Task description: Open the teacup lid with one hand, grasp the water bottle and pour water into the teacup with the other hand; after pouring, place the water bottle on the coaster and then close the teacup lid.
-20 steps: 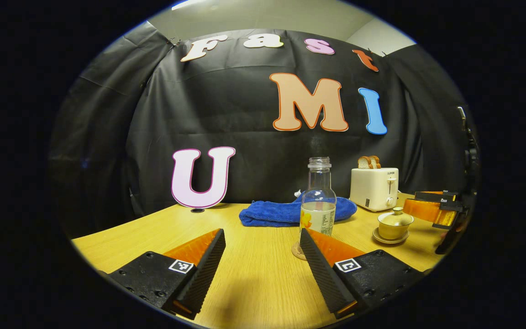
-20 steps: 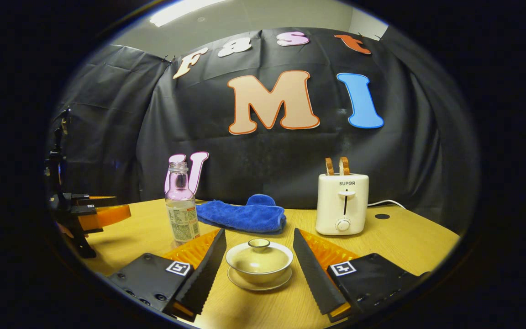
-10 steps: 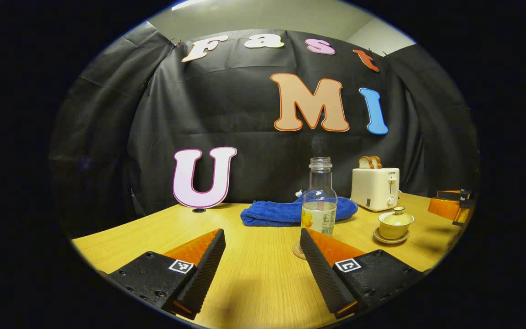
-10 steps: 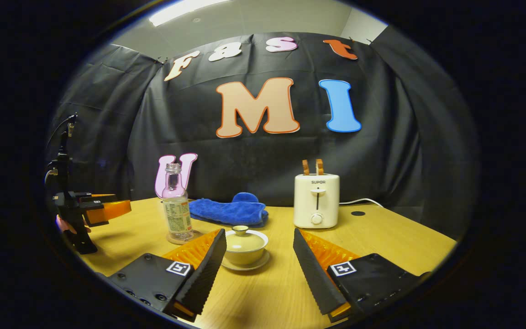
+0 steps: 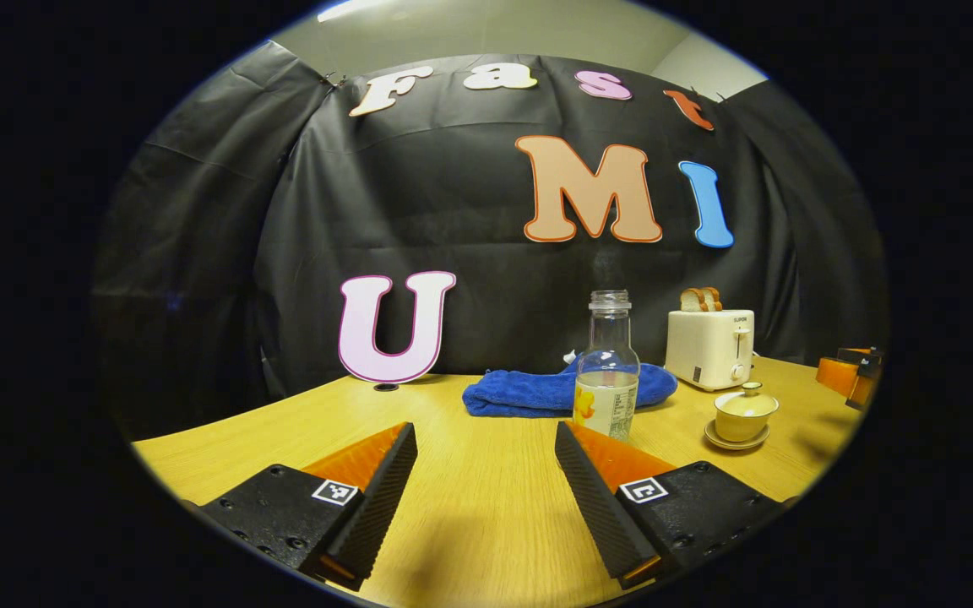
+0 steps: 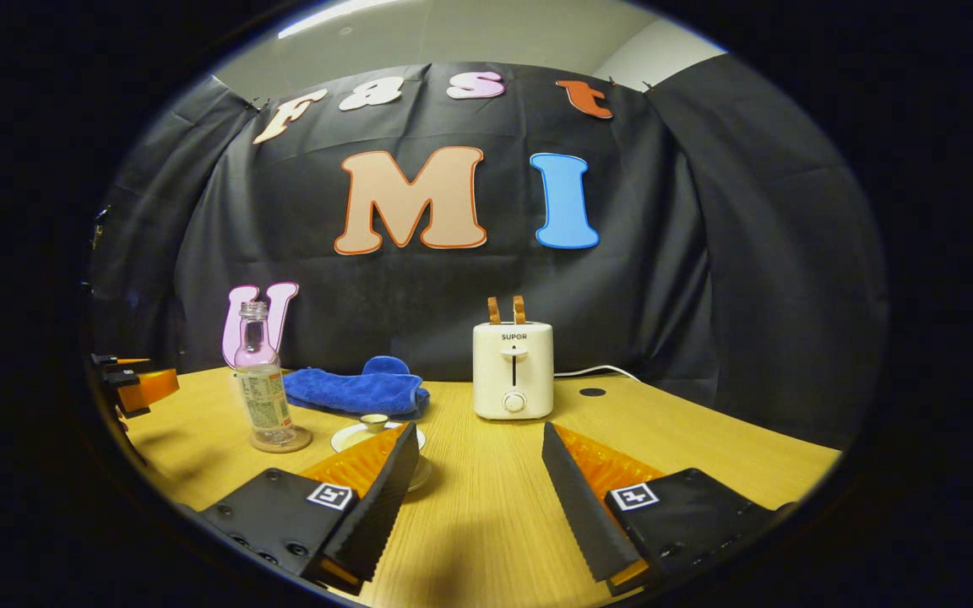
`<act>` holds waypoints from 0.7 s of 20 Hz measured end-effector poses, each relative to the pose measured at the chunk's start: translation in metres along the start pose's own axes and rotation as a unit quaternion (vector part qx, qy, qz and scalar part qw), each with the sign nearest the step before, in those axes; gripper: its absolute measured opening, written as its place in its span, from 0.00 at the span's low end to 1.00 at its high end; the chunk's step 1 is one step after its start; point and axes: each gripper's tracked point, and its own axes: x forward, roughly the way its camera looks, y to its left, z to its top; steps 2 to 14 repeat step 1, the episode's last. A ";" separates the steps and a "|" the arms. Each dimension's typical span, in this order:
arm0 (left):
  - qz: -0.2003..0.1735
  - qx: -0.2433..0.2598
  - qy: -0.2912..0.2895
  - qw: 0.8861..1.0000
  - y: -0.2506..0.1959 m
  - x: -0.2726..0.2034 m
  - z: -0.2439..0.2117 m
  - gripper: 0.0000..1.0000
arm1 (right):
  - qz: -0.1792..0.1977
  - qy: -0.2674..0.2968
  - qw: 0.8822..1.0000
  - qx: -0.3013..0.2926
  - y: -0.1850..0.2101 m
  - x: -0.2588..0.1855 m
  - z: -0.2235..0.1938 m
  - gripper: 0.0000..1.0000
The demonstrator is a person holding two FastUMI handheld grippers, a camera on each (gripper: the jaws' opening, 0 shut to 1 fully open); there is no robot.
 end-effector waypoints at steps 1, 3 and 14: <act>0.000 0.000 0.000 1.000 0.000 0.000 -0.001 0.96 | 0.000 0.000 1.000 0.000 0.000 0.000 0.000 0.94; 0.000 0.000 0.000 1.000 0.000 0.000 -0.001 0.96 | 0.000 0.000 1.000 0.000 0.000 0.000 0.000 0.94; 0.000 0.000 0.000 1.000 0.000 0.000 -0.001 0.96 | 0.000 0.000 1.000 0.000 0.000 0.000 0.000 0.94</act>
